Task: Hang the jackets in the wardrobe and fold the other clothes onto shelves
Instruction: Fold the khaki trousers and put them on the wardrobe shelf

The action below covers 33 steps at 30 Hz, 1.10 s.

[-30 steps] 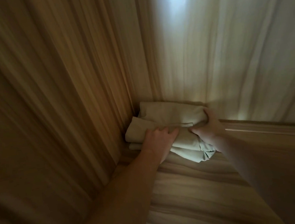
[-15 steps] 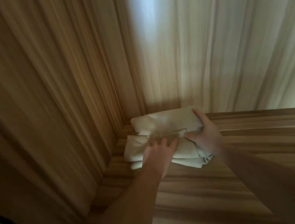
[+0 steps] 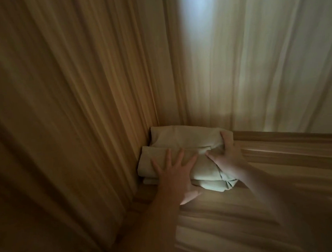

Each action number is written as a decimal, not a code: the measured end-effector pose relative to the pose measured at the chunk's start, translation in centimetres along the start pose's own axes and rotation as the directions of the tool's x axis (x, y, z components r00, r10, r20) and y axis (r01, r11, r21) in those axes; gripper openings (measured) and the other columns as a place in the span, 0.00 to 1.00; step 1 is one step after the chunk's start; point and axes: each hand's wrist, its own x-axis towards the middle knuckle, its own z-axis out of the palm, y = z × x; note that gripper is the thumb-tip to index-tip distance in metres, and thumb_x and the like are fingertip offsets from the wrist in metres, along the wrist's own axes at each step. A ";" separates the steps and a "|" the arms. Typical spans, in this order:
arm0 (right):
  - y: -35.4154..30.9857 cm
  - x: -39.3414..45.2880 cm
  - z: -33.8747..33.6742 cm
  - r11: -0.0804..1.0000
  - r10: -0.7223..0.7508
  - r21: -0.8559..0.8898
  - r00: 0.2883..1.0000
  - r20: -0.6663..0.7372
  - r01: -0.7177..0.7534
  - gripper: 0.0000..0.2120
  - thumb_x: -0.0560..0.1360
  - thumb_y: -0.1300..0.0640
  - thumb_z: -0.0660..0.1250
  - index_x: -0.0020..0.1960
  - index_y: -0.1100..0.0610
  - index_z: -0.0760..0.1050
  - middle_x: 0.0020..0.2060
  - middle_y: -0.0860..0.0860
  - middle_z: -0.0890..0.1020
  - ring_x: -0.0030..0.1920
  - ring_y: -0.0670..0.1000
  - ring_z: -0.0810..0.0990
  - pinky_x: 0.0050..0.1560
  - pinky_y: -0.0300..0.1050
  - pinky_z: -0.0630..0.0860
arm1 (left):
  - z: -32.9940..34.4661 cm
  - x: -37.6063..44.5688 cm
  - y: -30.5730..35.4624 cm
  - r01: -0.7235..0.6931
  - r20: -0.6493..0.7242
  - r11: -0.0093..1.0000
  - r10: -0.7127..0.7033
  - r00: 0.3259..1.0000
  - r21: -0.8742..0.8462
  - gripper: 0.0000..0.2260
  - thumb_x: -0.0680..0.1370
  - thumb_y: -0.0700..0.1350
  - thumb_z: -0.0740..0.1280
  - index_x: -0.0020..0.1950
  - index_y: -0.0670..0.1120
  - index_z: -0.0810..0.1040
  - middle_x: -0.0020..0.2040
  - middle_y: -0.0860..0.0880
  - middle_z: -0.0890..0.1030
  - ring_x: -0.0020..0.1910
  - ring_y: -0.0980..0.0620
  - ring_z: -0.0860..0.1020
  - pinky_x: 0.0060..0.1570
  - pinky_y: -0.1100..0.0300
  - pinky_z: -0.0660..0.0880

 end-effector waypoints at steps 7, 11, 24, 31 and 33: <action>-0.6 1.8 -0.2 0.992 0.058 -0.113 0.998 0.023 -0.055 0.40 0.73 0.37 0.65 0.77 0.43 0.48 0.74 0.59 0.57 0.71 0.65 0.63 0.69 0.59 0.65 | -1.1 1.9 -0.8 -0.021 0.106 0.999 0.026 0.994 -0.046 0.49 0.65 0.74 0.65 0.75 0.67 0.38 0.79 0.56 0.38 0.77 0.45 0.34 0.69 0.29 0.38; -1.0 -1.6 -1.1 0.878 -0.210 -0.436 0.977 0.021 0.198 0.33 0.75 0.33 0.56 0.76 0.39 0.50 0.79 0.50 0.44 0.77 0.60 0.47 0.74 0.62 0.53 | -1.6 2.0 -0.6 0.013 0.125 1.000 -0.016 0.992 0.019 0.51 0.63 0.77 0.64 0.75 0.67 0.36 0.79 0.54 0.35 0.76 0.41 0.33 0.68 0.29 0.35; 1.0 2.5 0.3 0.825 -0.172 -0.515 0.971 0.167 0.234 0.31 0.79 0.36 0.48 0.79 0.42 0.43 0.79 0.48 0.39 0.77 0.59 0.37 0.76 0.58 0.47 | -1.0 6.7 -0.3 0.038 0.138 0.999 -0.039 0.990 0.011 0.51 0.62 0.77 0.65 0.75 0.68 0.37 0.79 0.55 0.36 0.77 0.40 0.34 0.69 0.29 0.39; -0.4 0.6 -1.7 0.847 -0.157 -0.486 0.975 0.154 0.213 0.30 0.79 0.36 0.48 0.78 0.41 0.45 0.79 0.48 0.44 0.78 0.57 0.44 0.76 0.58 0.49 | -3.3 5.5 1.2 0.053 0.246 0.985 -0.011 0.969 -0.166 0.51 0.65 0.75 0.64 0.77 0.63 0.37 0.79 0.55 0.38 0.78 0.45 0.36 0.71 0.32 0.41; -0.9 -1.0 -3.7 0.844 -0.186 -0.490 0.976 0.115 0.218 0.29 0.79 0.36 0.46 0.77 0.42 0.50 0.79 0.49 0.52 0.78 0.56 0.51 0.74 0.59 0.55 | -4.3 4.8 2.2 0.002 0.147 0.961 0.041 0.988 -0.276 0.41 0.72 0.68 0.62 0.78 0.61 0.44 0.80 0.57 0.45 0.79 0.47 0.41 0.74 0.37 0.46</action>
